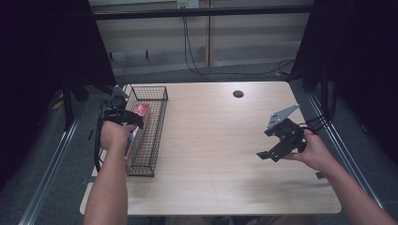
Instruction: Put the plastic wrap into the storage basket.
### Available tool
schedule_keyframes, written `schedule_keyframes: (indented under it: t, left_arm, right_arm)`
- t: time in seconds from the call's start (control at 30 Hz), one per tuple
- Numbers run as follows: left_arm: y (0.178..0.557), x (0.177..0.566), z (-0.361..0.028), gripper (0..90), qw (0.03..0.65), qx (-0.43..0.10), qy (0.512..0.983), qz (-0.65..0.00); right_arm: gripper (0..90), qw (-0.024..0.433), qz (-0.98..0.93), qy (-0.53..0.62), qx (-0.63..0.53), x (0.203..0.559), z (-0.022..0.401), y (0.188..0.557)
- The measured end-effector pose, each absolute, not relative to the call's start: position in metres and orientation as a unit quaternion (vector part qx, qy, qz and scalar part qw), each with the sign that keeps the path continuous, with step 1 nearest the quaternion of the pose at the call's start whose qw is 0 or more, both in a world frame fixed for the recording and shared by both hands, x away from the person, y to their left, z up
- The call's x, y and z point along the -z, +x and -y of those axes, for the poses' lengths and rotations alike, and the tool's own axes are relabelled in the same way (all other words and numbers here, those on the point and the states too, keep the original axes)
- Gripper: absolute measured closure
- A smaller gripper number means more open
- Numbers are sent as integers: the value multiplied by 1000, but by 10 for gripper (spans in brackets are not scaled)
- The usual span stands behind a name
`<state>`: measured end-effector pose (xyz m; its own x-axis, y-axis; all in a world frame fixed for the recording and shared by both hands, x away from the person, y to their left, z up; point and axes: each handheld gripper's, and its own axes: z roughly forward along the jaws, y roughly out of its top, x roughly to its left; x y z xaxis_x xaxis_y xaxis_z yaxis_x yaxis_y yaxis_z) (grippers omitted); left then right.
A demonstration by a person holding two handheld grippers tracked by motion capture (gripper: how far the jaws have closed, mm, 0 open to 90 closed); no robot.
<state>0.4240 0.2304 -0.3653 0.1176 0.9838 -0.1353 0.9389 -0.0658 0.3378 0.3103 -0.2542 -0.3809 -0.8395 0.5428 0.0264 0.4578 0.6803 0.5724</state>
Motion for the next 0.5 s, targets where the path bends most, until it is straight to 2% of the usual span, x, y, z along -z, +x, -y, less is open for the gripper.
schedule_keyframes:
  t: [0.23, 0.5]
  left_arm:
    - [419, 358, -221, 156, 191, -67, 743, -638]
    - [412, 353, -204, 116, 226, -64, 756, -610]
  right_arm:
    - [88, 72, -915, 272, -289, 388, 254, 310]
    - [88, 67, -914, 274, -293, 392, 255, 308]
